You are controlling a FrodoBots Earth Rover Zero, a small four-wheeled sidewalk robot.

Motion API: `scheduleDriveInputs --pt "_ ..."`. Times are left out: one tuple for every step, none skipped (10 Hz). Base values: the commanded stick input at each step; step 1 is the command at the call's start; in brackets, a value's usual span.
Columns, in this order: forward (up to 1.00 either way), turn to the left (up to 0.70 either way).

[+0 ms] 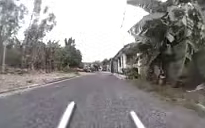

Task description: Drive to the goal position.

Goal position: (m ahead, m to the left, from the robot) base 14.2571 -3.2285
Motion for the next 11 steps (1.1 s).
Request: scheduleDriveInputs --pt "0.85 0.0" --pt "0.85 0.0" --pt "0.85 0.0" --pt "0.85 0.0" --pt "0.85 0.0" --pt "0.85 0.0" --pt "0.85 0.0" --pt "0.85 0.0" --pt "0.85 0.0" --pt "0.85 0.0" --pt "0.85 0.0"
